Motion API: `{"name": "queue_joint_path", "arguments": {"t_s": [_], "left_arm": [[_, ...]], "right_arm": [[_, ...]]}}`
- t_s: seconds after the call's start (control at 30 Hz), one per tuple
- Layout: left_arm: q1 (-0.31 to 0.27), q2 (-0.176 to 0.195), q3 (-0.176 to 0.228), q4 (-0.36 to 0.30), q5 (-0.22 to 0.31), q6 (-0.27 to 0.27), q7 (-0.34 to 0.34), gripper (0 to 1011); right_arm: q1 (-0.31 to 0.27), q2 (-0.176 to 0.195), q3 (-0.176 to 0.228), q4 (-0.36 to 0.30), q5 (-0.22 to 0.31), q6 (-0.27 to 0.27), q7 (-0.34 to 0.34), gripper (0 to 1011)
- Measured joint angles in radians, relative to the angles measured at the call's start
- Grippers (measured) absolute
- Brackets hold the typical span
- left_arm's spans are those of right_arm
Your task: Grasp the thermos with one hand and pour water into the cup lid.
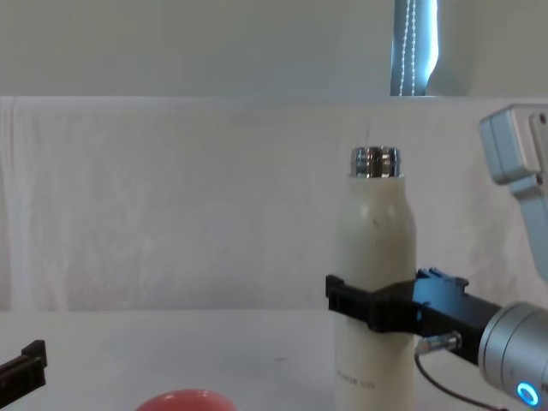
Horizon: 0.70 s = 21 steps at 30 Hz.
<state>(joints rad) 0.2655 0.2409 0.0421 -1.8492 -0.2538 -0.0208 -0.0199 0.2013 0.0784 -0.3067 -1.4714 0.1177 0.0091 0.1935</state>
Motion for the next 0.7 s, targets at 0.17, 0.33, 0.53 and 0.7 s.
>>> {"name": "queue_joint_path", "arguments": {"t_s": [0.17, 0.33, 0.53, 0.7], "left_arm": [[0.000, 0.000, 0.000, 0.000, 0.000, 0.000, 0.000, 1001], [0.000, 0.000, 0.000, 0.000, 0.000, 0.000, 0.000, 1001], [0.000, 0.000, 0.000, 0.000, 0.000, 0.000, 0.000, 1001], [0.000, 0.000, 0.000, 0.000, 0.000, 0.000, 0.000, 1001]], "right_arm": [[-0.005, 0.011, 0.006, -0.053, 0.000, 0.023, 0.000, 947], [-0.011, 0.019, 0.009, -0.089, 0.000, 0.038, 0.000, 947], [-0.015, 0.024, 0.010, -0.109, 0.000, 0.053, -0.001, 947], [-0.015, 0.024, 0.010, -0.107, 0.000, 0.052, -0.001, 947]]}}
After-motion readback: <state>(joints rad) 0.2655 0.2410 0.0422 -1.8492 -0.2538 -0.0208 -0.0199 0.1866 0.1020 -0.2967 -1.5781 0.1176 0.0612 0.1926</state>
